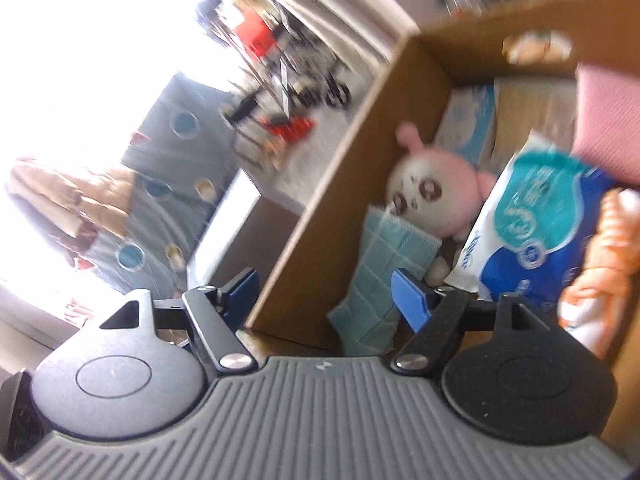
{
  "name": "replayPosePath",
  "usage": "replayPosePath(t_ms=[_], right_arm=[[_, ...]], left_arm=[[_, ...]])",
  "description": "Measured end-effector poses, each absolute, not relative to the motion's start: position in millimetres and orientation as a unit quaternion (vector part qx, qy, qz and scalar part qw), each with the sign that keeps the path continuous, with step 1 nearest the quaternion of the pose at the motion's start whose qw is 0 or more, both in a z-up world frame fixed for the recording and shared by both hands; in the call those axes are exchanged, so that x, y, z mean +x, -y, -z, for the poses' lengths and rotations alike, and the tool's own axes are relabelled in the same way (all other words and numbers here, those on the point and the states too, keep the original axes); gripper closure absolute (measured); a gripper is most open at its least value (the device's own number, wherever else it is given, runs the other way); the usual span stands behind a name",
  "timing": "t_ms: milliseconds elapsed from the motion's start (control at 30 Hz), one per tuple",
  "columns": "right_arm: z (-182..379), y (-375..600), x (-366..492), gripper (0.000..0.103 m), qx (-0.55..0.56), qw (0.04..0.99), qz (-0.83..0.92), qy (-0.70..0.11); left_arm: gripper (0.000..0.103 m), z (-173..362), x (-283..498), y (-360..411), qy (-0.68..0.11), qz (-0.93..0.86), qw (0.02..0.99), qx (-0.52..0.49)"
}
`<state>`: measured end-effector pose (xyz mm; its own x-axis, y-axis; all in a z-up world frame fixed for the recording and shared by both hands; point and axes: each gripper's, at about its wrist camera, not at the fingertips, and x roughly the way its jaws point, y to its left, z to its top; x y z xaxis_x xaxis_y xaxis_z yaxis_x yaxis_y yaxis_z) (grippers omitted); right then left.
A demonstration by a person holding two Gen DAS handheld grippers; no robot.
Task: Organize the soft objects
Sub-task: 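Withdraw the right gripper from the box toward the pile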
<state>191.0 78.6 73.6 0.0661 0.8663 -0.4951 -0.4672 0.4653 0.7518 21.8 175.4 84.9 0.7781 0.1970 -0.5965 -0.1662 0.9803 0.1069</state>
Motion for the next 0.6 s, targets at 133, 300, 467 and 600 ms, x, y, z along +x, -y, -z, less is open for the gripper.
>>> replayPosePath(t_ms=[133,300,467,600], right_arm=[[-100.4,-16.4,174.0,0.024,0.216,0.722,-0.49,-0.438],[-134.3,93.0,147.0,0.021,0.225,0.77,-0.458,-0.383],[-150.6,213.5,116.1,0.016,0.237,0.834,-0.374,-0.329],[-138.7,288.6,88.0,0.016,0.261,0.864,-0.304,-0.303]], left_arm=[[0.01,-92.7,10.2,-140.6,-0.298,-0.07,0.952,0.032],[0.007,-95.9,-3.3,-92.6,-0.27,-0.013,0.963,0.017],[0.006,-88.3,-10.6,-41.1,-0.256,0.062,0.965,0.01],[0.006,-72.1,-10.4,-4.0,-0.259,0.121,0.958,-0.003]])
